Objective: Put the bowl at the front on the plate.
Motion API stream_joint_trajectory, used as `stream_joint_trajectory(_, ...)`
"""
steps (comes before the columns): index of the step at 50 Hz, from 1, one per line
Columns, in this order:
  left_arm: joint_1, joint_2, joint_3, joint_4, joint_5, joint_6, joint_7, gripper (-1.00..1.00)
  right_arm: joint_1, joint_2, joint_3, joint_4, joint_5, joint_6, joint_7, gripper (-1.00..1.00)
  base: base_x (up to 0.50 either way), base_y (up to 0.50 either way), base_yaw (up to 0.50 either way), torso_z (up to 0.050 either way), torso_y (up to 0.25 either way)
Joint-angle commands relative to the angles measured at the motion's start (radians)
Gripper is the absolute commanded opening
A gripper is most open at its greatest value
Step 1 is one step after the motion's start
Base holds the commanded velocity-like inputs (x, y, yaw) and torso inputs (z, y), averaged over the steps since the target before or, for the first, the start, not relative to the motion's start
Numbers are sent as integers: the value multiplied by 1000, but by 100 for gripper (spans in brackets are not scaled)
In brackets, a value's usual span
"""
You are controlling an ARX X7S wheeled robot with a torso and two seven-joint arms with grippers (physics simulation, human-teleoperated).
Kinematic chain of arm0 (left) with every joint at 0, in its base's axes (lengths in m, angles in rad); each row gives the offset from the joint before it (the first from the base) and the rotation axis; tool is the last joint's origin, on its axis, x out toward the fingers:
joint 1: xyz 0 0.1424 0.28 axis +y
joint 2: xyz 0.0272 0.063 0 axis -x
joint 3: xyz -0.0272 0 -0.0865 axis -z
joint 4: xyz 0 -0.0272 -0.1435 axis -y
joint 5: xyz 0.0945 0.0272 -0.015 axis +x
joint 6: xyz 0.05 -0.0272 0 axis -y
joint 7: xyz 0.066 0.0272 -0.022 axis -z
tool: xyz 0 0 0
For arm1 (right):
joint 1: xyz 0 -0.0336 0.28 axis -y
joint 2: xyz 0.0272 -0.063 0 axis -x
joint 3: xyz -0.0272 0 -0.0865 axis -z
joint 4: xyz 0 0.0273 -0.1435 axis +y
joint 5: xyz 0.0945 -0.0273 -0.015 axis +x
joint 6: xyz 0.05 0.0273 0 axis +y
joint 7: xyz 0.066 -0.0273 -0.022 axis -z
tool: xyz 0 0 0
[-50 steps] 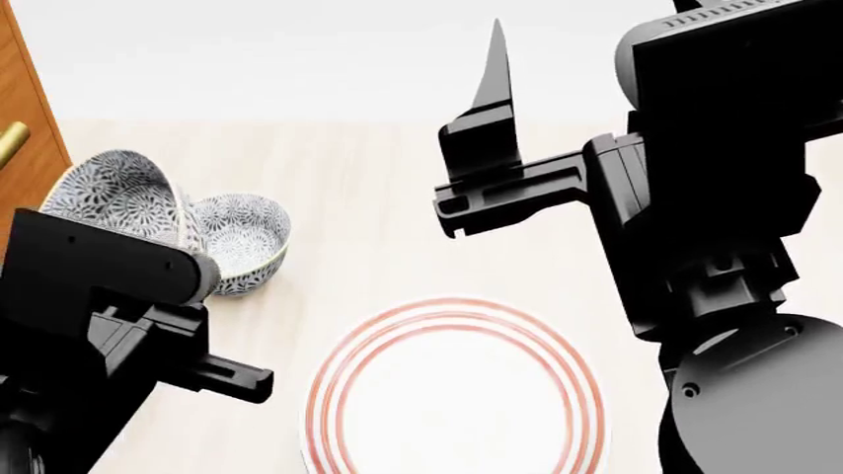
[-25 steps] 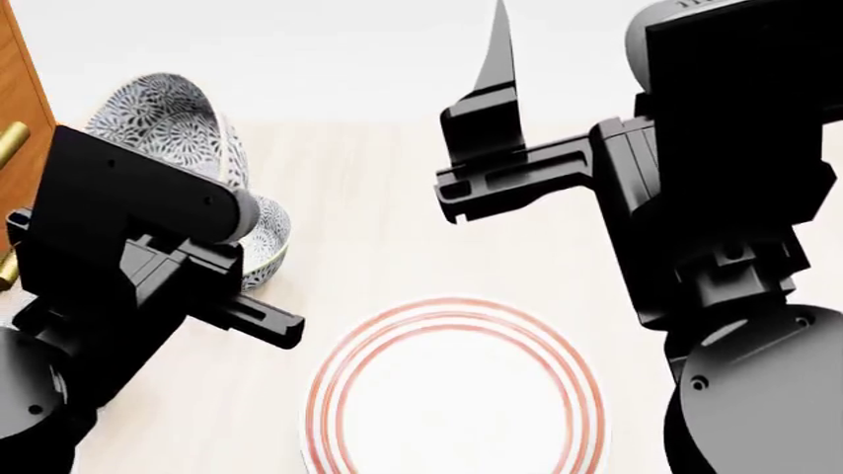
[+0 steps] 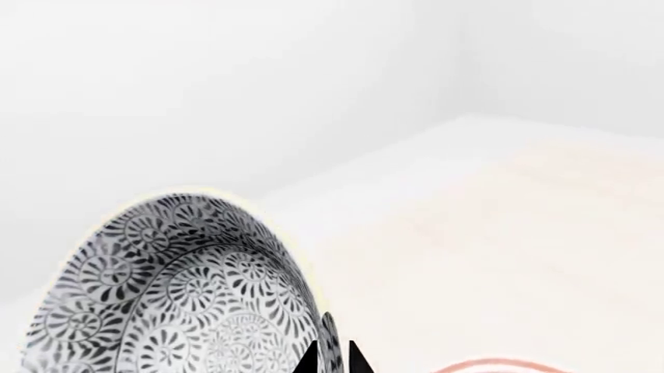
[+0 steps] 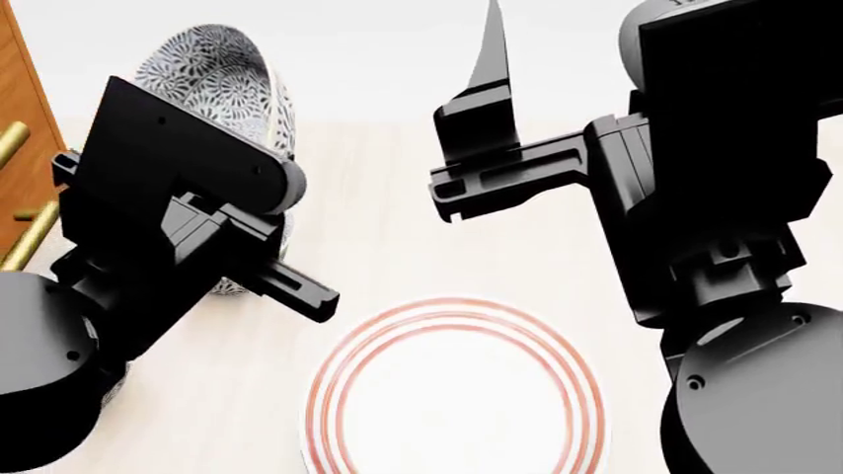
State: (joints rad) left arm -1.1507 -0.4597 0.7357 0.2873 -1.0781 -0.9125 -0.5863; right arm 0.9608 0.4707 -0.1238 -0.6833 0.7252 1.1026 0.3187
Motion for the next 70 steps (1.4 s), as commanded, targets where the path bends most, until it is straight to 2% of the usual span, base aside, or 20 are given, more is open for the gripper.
stream_joint_trajectory(1, -45, 28, 33, -43, 67, 38, 76, -100, -1, 2, -3, -1, 2, -4, 5, 100, 0, 0, 0, 0, 0)
stream_joint_trajectory(11, -67, 48, 54, -38, 63, 32, 109, -100, -3, 3, -5, 1, 4, -7, 9, 100, 0, 0, 0, 0, 0)
stream_joint_trajectory(29, -108, 112, 155, -157, 156, 56, 205, -100, 17, 8, -1, -12, 25, 7, 16, 100, 0, 0, 0, 0, 1)
stream_joint_trajectory(51, -147, 212, 302, -425, 334, 149, 321, -100, 58, 15, -7, -21, 50, 26, 17, 100, 0, 0, 0, 0, 0)
stream_joint_trajectory(70, -174, 292, 400, -605, 416, 204, 420, -100, 65, 22, -7, -33, 63, 23, 22, 100, 0, 0, 0, 0, 1)
